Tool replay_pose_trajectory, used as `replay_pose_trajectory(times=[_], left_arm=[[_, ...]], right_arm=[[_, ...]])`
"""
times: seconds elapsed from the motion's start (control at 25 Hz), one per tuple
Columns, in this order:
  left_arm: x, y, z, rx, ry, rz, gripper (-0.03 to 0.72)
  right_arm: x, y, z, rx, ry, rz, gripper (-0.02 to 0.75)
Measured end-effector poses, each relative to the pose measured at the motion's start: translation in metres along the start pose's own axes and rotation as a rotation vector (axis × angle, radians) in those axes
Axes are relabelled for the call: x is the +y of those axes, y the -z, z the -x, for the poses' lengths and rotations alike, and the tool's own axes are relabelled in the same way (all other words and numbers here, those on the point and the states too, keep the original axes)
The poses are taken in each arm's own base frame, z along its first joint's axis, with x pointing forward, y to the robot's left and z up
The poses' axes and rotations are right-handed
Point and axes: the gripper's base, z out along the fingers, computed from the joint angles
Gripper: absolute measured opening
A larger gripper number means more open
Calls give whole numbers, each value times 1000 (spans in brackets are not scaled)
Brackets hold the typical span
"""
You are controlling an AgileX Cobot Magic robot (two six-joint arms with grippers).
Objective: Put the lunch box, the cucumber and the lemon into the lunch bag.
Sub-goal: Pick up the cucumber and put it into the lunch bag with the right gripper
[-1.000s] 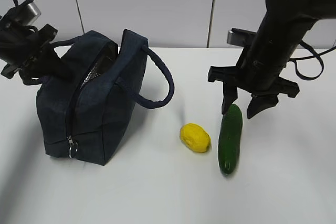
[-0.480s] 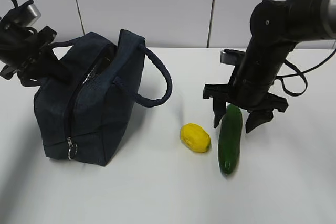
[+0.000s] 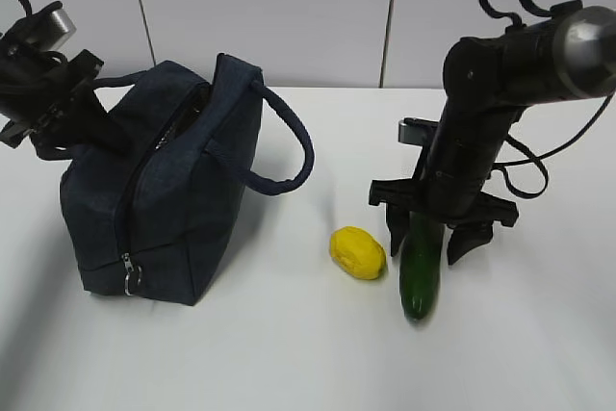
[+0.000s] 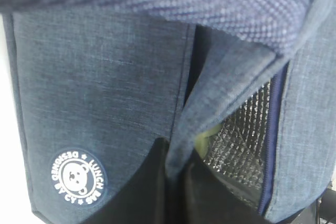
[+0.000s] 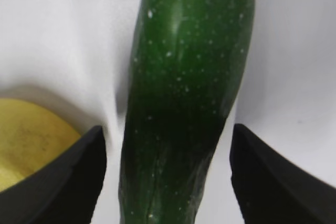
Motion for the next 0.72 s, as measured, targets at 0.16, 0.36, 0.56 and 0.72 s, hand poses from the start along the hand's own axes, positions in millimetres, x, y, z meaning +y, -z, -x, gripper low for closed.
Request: replay_pose_trajectory(times=[0.16, 0.36, 0.56, 0.72], left_arm=[[0, 0, 0, 0, 0, 0, -8], [0, 0, 0, 1, 0, 0, -8], [0, 0, 0, 2, 0, -1, -8], [0, 0, 0, 3, 0, -1, -8]], right_arm=[[1, -1, 3, -26, -1, 12, 548], [1, -1, 3, -28, -2, 14, 548], [1, -1, 3, -29, -2, 14, 526], [1, -1, 3, -27, -2, 14, 465]])
